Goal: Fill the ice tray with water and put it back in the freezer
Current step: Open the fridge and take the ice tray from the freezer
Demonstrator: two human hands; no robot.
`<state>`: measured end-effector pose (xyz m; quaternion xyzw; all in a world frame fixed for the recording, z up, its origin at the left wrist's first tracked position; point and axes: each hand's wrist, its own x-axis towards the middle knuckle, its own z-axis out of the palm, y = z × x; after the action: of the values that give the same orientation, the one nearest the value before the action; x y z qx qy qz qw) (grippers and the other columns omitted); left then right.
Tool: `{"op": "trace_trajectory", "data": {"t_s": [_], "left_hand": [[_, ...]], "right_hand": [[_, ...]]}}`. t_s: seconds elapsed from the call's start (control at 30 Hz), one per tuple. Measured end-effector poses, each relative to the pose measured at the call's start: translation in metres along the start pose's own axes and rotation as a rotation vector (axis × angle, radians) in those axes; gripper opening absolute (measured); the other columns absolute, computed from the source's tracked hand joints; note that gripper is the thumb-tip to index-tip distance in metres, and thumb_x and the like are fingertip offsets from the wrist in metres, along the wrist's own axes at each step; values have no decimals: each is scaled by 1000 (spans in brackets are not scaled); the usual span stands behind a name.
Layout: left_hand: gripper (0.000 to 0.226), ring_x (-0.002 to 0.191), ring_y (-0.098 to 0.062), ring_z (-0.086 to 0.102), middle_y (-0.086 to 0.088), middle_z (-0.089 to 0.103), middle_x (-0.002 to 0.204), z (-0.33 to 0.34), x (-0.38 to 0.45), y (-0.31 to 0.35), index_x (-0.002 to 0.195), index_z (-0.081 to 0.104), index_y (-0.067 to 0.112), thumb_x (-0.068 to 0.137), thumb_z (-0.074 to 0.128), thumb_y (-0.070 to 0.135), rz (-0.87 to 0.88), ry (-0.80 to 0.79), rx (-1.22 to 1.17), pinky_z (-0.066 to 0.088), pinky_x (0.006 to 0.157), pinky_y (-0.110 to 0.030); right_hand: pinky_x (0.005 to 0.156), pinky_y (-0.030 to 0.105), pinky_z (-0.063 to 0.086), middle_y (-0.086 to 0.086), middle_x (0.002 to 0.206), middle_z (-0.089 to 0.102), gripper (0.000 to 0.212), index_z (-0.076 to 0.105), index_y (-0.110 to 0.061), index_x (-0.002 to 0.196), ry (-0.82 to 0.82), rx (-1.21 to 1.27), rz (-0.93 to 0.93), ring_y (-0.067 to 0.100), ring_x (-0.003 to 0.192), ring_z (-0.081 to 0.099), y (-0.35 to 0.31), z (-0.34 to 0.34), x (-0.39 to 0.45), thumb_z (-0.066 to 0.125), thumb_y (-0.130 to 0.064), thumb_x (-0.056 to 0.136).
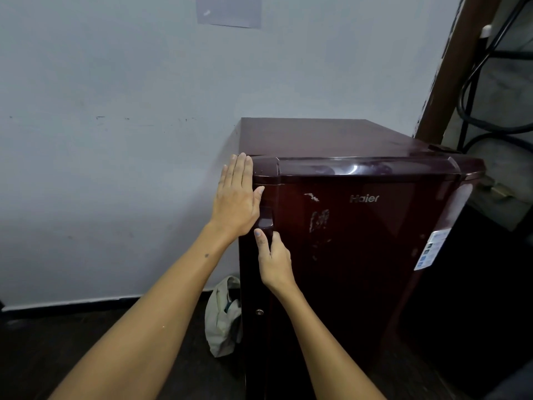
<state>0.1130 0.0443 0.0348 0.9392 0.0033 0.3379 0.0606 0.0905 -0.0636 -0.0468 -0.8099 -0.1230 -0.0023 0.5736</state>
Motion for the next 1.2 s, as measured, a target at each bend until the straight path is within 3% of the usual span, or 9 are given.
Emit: {"op": "trace_trajectory", "data": {"t_s": [0.2,0.27,0.4,0.5,0.7,0.8,0.87,1.03,1.2], "left_hand": [[62,147,-26,-3,-15,6,158,-16,-26,17,148,7,1,100,32,30,-12,10,25,-4,120,-35],[62,147,-27,-2,-15,6,158,-26,-41,28,148,7,1,100,33,30,-17,26,16,-5,119,-35],[62,147,-26,-3,-14,4,159,-49,-72,60,149,5,3,100,30,32,-63,23,16,-3,120,-36],[60,147,-26,0,-15,7,158,-66,-93,86,149,9,3,100,29,32,-90,42,-14,0,121,-39],[59,147,-22,0,-14,10,158,-94,-141,138,148,15,3,99,26,33,-101,112,-123,-2,120,-38],[59,147,-20,1,-13,10,158,-100,-162,164,148,14,3,98,24,33,-143,176,-229,1,121,-39],[59,147,-18,2,-11,12,158,-103,-176,182,148,14,4,98,24,33,-193,231,-344,2,121,-39],[56,146,-14,12,-6,20,156,-101,-209,217,147,15,10,97,25,32,-254,310,-620,8,121,-37],[56,144,-16,22,-8,28,154,-92,-230,244,147,24,4,98,25,32,-293,349,-778,23,116,-50]], "right_hand": [[81,43,52,0,84,59,56,50,-13,98,-53,18,-27,16,78,59,3,-17,-29,33,-66,88],[78,32,52,-2,89,63,50,52,-18,99,-73,49,-43,12,82,62,7,-27,-45,35,-64,89],[67,4,44,-14,93,63,23,51,-37,99,-159,164,-34,-14,87,59,11,-54,-80,43,-58,91],[72,9,47,-13,104,66,43,53,-30,108,-149,210,-74,-4,98,62,14,-72,-111,57,-63,81],[67,11,45,-13,96,68,26,54,-36,108,112,225,-164,1,79,63,31,-99,-166,67,-36,85],[84,17,46,-11,109,63,39,55,-20,122,268,185,-194,3,99,59,39,-109,-192,65,-34,87],[90,11,41,-10,112,60,44,54,-9,126,388,148,-219,-2,108,54,44,-116,-207,64,-30,88],[92,6,37,-12,114,57,43,52,-9,130,541,108,-289,-5,110,52,55,-147,-239,59,-29,92],[96,10,38,-4,120,59,47,50,-10,133,686,108,-300,-1,115,52,68,-180,-263,48,-35,93]]}}
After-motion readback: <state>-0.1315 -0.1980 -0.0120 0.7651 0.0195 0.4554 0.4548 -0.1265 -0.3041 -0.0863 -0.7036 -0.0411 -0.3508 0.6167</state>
